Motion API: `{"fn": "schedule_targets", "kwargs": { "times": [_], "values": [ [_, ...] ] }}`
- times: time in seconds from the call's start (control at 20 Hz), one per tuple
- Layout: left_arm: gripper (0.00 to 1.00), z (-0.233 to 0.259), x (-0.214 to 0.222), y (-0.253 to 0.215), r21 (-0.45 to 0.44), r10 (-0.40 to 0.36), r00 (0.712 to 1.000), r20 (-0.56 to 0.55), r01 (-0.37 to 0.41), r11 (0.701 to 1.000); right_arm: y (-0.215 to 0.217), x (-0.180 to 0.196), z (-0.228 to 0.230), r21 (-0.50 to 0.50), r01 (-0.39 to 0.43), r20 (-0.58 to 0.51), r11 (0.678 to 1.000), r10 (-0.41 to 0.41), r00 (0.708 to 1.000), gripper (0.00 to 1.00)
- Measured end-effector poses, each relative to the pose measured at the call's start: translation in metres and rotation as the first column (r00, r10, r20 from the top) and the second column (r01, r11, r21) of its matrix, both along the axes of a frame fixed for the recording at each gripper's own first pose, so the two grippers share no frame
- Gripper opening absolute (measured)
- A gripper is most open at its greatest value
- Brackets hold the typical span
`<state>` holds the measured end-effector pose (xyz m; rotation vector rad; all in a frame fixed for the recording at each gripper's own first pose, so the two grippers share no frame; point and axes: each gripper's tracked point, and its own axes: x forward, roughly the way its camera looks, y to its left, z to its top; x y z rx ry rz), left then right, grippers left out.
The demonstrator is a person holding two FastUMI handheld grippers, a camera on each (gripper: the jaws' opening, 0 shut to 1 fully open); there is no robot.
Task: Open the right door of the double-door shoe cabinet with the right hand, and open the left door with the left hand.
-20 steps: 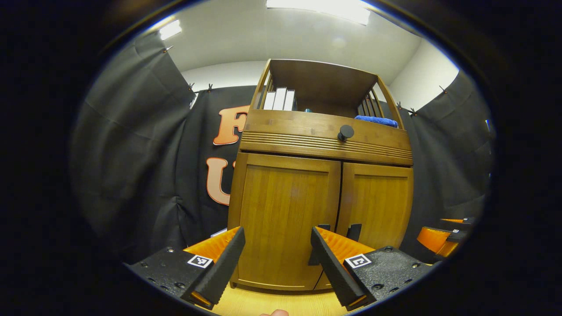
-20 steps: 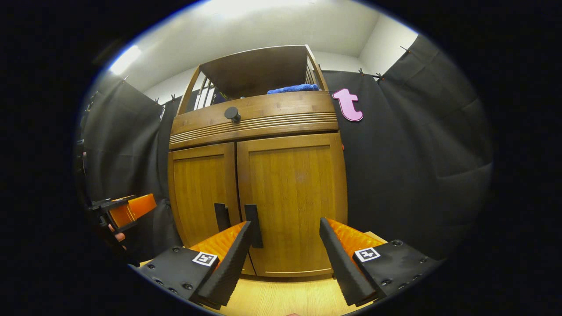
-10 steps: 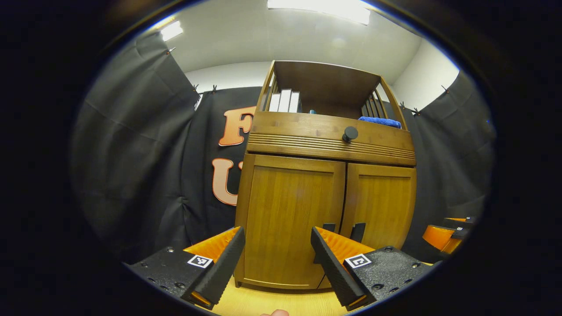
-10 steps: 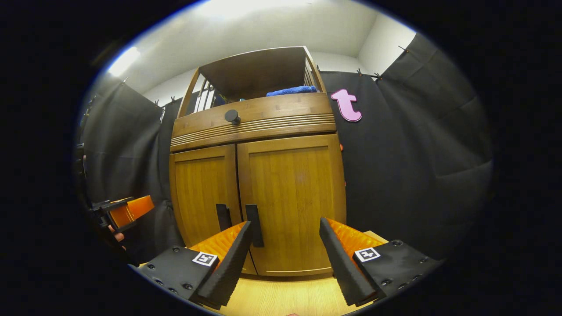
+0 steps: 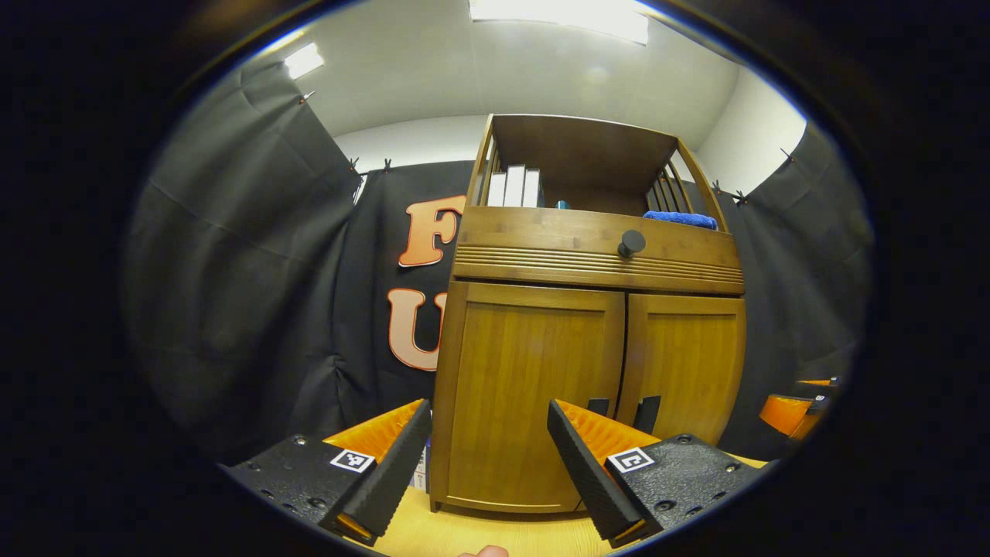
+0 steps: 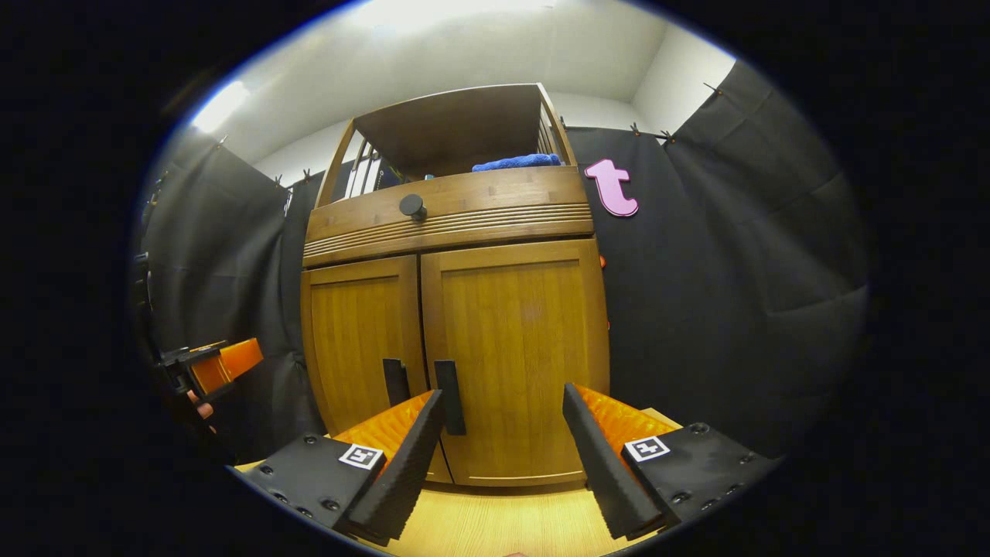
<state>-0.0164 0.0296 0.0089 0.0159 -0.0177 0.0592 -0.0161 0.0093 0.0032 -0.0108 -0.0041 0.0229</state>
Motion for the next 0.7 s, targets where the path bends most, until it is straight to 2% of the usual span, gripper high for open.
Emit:
{"fn": "schedule_targets", "kwargs": {
  "times": [0.05,0.15,0.2,0.3,0.35,0.4,0.5,0.65,0.7],
  "values": [
    [0.91,-0.001,-0.001,-0.001,-0.004,-0.002,1.000,-0.004,0.002,1.000,0.002,0.003,0.000,-0.001,-0.006,0.001,1.000,0.006,1.000,0.98],
    [0.92,-0.002,-0.002,-0.004,-0.017,-0.014,1.000,-0.009,0.014,1.000,0.007,0.010,0.000,-0.002,-0.023,0.001,1.000,0.023,1.000,0.98],
    [0.92,-0.002,-0.002,-0.004,-0.020,-0.017,1.000,-0.012,0.017,1.000,0.010,0.013,0.000,-0.005,-0.033,0.003,0.999,0.033,0.999,0.92],
    [0.92,-0.004,-0.005,-0.004,-0.025,-0.018,1.000,-0.020,0.018,1.000,0.017,0.028,0.005,-0.011,-0.050,0.019,0.999,0.050,0.999,0.98],
    [0.92,-0.006,-0.006,-0.005,-0.026,-0.020,0.999,-0.024,0.020,0.999,0.022,0.037,0.006,-0.011,-0.062,0.025,0.998,0.062,0.998,0.98],
    [0.92,-0.009,-0.007,-0.004,-0.024,-0.021,0.999,-0.032,0.020,0.999,0.027,0.046,0.004,-0.011,-0.074,0.027,0.997,0.074,0.997,0.89],
    [0.95,-0.014,-0.011,-0.001,-0.024,-0.009,0.999,-0.046,0.008,1.000,0.039,0.065,0.000,-0.004,-0.100,0.028,0.995,0.100,0.995,0.89],
    [0.91,-0.017,-0.013,-0.003,-0.039,-0.005,0.999,-0.054,0.003,0.999,0.059,0.101,-0.011,0.005,-0.131,0.008,0.991,0.131,0.991,0.89],
    [0.95,-0.017,-0.014,-0.001,-0.041,-0.001,0.998,-0.056,-0.001,0.999,0.066,0.113,-0.016,0.005,-0.141,-0.003,0.990,0.141,0.990,0.90]
  ]
}}
